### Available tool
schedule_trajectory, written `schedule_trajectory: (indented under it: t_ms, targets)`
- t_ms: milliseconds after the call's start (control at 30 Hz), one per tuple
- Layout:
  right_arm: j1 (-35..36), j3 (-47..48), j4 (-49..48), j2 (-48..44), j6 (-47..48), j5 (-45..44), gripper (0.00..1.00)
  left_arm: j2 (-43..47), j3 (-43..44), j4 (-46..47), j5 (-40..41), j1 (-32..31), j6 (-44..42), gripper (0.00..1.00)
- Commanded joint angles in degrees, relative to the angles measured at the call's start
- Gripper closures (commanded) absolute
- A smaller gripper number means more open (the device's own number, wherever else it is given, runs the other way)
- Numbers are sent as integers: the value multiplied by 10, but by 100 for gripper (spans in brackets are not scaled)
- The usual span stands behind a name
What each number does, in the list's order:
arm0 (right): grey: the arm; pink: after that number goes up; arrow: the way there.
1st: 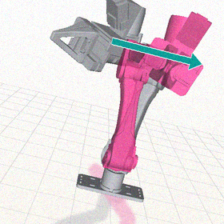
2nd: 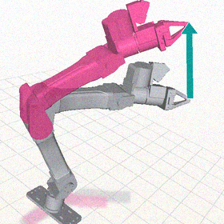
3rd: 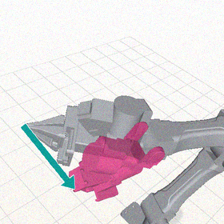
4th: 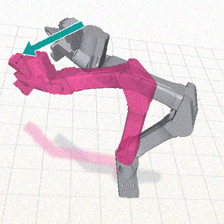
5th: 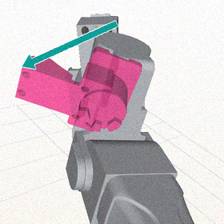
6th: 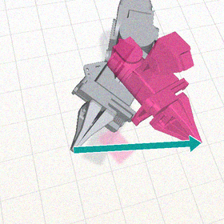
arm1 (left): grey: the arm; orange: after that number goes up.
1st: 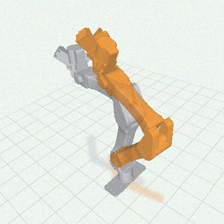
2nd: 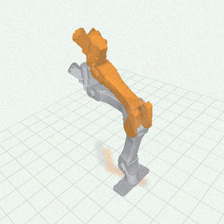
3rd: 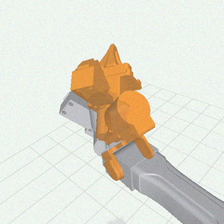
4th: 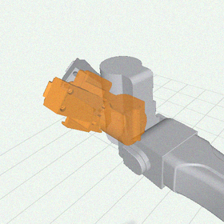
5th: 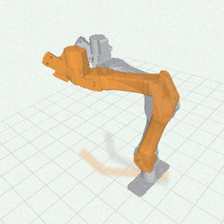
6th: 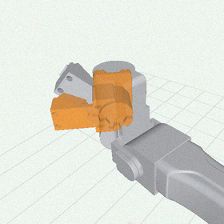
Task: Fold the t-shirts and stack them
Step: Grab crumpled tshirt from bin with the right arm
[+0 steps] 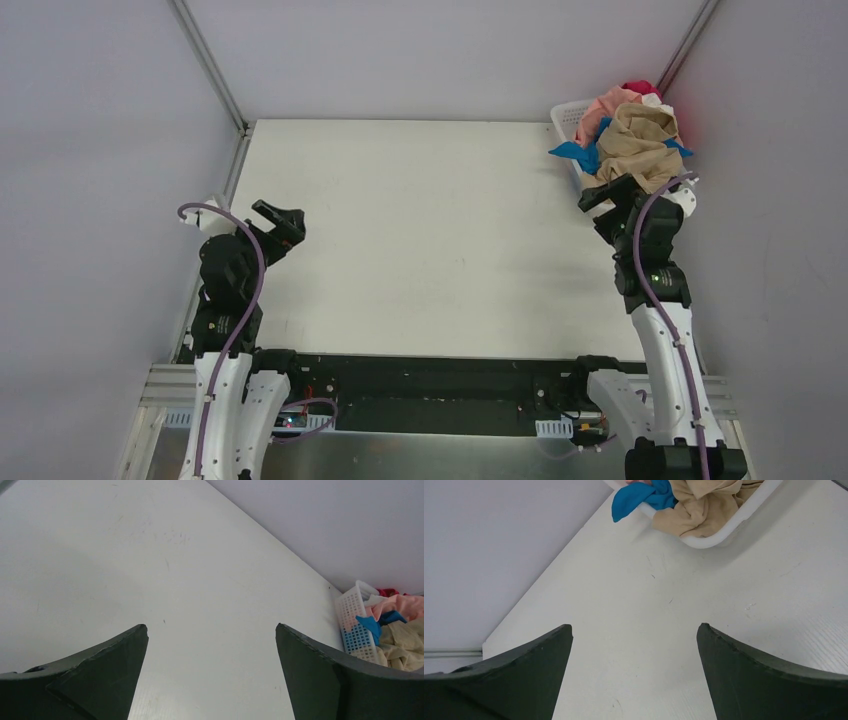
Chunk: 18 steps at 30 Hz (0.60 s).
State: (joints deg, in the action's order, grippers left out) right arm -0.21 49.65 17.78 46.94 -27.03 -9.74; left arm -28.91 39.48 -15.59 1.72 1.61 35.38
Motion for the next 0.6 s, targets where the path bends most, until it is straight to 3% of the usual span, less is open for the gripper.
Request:
schedule_trajectory:
  t_ms: [0,200,400,567]
  targets:
    - [-4,-3,-42,6,43,6,1,-5,-1,3,-47,5,-8,0]
    - [-35,146,4,142,43,-108,1,-57,11,10,-91,5,-38,0]
    - [-107,324,39,350,74,-27,1,-108,15,22,-150,6,-61,0]
    - [-120,444,48,483,116,-7,1,-126,2,32,-140,5,-60,0]
